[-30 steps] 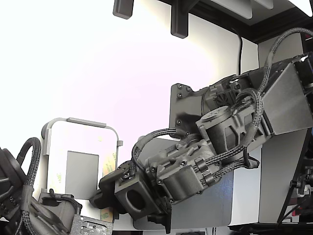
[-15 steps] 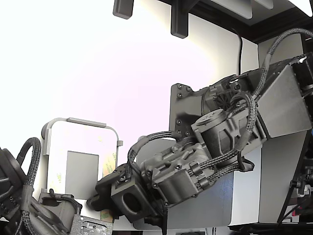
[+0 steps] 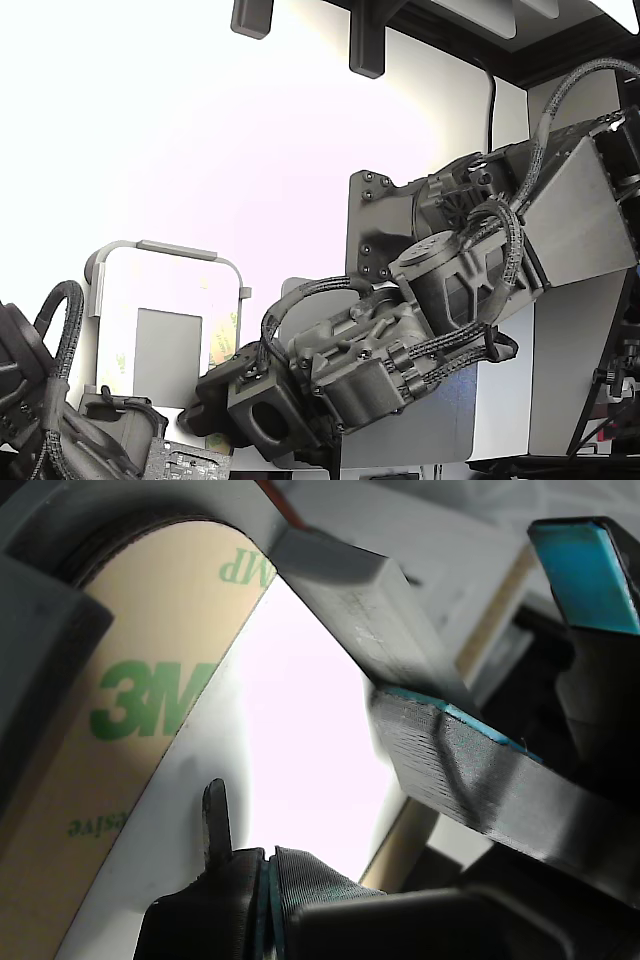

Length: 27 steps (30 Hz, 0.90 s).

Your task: Peel off protective film from adhesive tape.

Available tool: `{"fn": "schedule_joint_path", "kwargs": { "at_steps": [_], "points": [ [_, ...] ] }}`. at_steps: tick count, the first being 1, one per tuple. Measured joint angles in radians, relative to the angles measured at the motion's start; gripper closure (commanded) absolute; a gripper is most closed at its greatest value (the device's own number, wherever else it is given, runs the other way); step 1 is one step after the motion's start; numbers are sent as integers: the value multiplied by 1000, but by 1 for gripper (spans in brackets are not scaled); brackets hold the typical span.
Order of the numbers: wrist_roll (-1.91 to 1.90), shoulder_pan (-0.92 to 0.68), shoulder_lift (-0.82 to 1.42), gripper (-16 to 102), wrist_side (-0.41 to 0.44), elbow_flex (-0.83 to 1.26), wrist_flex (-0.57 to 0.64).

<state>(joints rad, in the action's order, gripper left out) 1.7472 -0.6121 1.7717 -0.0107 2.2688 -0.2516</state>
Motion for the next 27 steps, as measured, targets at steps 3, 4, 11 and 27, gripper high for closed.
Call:
{"fn": "schedule_joint_path", "kwargs": {
  "at_steps": [3,4,11,27],
  "points": [
    [-2,0,0,96,3,2,0],
    [-3,-2,0,96,3,5,0],
    [-12,-9,0,96,12,5,-8],
    [-21,-11,8,96,18,12,-18]
  ]
}}
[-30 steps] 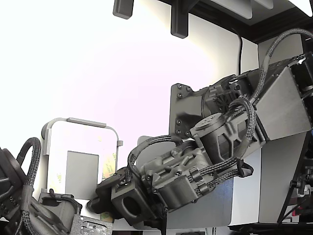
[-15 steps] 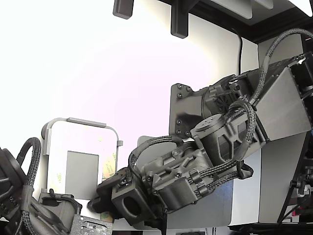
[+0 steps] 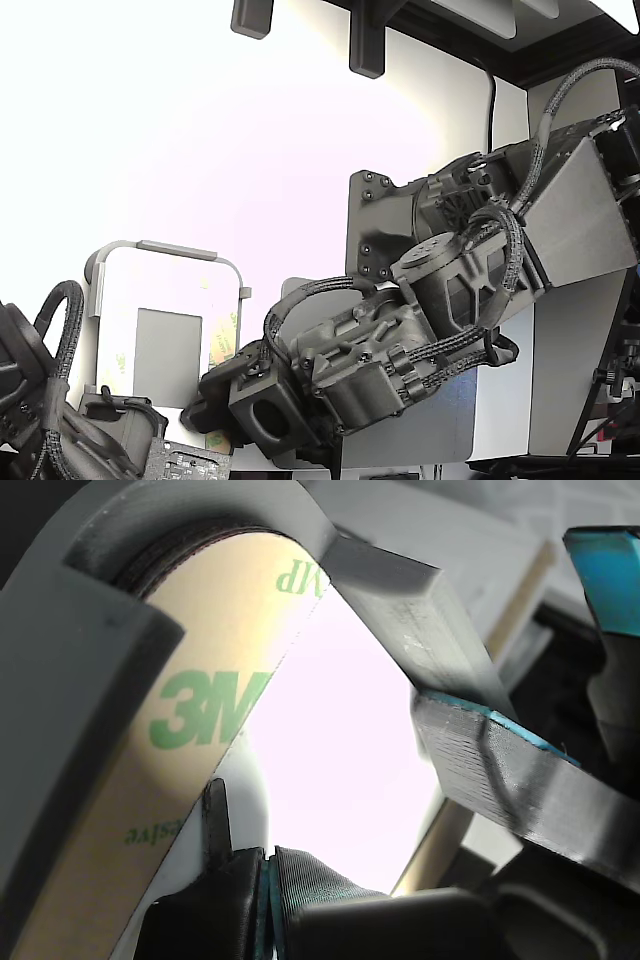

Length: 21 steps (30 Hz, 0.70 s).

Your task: Peel off protective film from adhesive tape.

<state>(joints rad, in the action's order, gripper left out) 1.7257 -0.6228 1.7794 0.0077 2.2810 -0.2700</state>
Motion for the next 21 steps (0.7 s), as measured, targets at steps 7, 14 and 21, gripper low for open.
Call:
{"fn": "schedule_joint_path", "kwargs": {
  "at_steps": [7,14,21],
  "points": [
    [-9,-6,6,96,9,2,-8],
    [-15,-12,12,96,12,5,-12],
    [-8,-14,11,96,14,2,-17]
  ]
}}
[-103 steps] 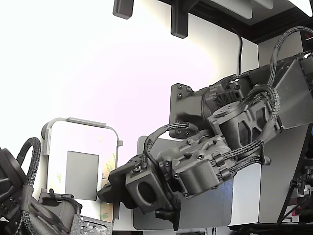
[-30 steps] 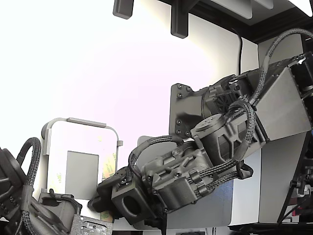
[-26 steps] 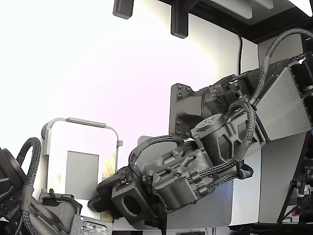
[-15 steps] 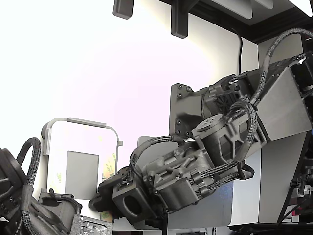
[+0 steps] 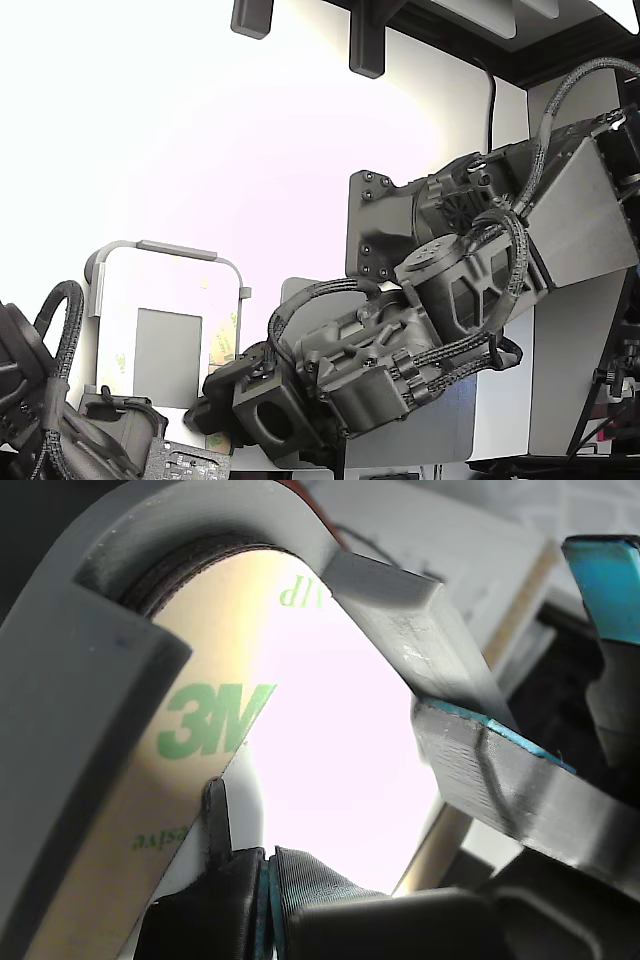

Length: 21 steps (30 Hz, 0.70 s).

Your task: Peel off protective film from adhesive tape.

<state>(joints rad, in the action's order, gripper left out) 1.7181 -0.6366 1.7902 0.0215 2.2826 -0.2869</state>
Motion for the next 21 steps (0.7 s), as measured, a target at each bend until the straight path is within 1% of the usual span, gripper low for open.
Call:
{"fn": "schedule_joint_path", "kwargs": {
  "at_steps": [21],
  "points": [
    [12,11,-15,96,-17,-17,-2]
  ]
}}
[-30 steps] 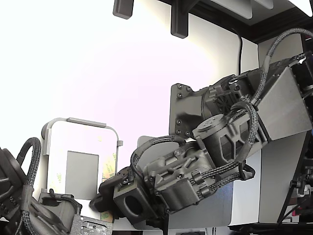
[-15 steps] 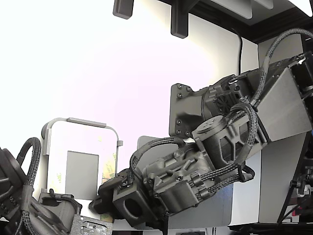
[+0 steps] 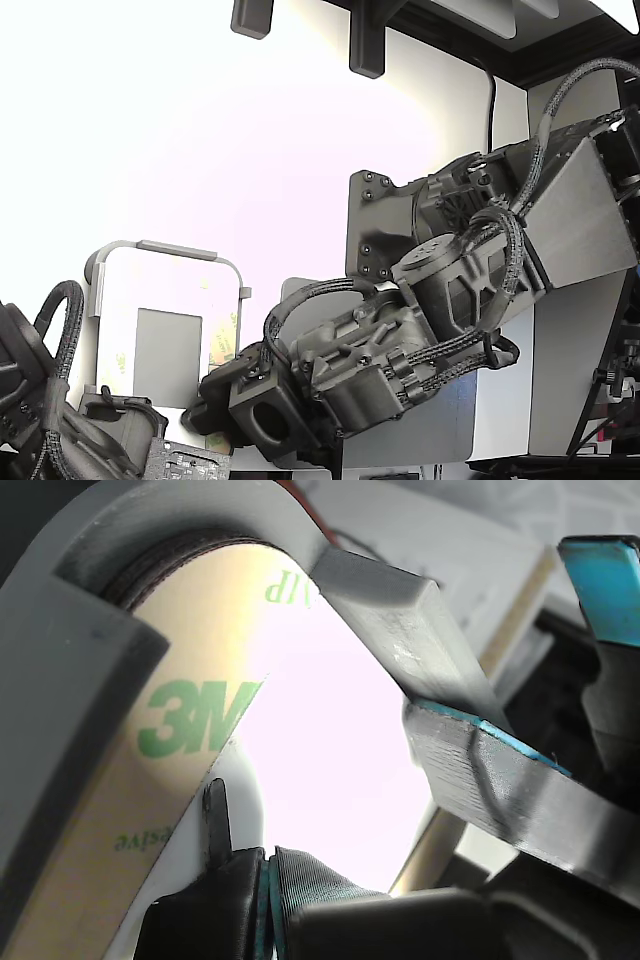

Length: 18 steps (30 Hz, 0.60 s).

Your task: Peel off protective film from adhesive tape.

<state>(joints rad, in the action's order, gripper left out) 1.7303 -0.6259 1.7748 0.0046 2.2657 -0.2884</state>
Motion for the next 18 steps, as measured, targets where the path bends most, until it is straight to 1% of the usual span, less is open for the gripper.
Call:
{"fn": "schedule_joint_path", "kwargs": {
  "at_steps": [18],
  "points": [
    [-20,-3,6,96,14,6,-8]
  ]
}}
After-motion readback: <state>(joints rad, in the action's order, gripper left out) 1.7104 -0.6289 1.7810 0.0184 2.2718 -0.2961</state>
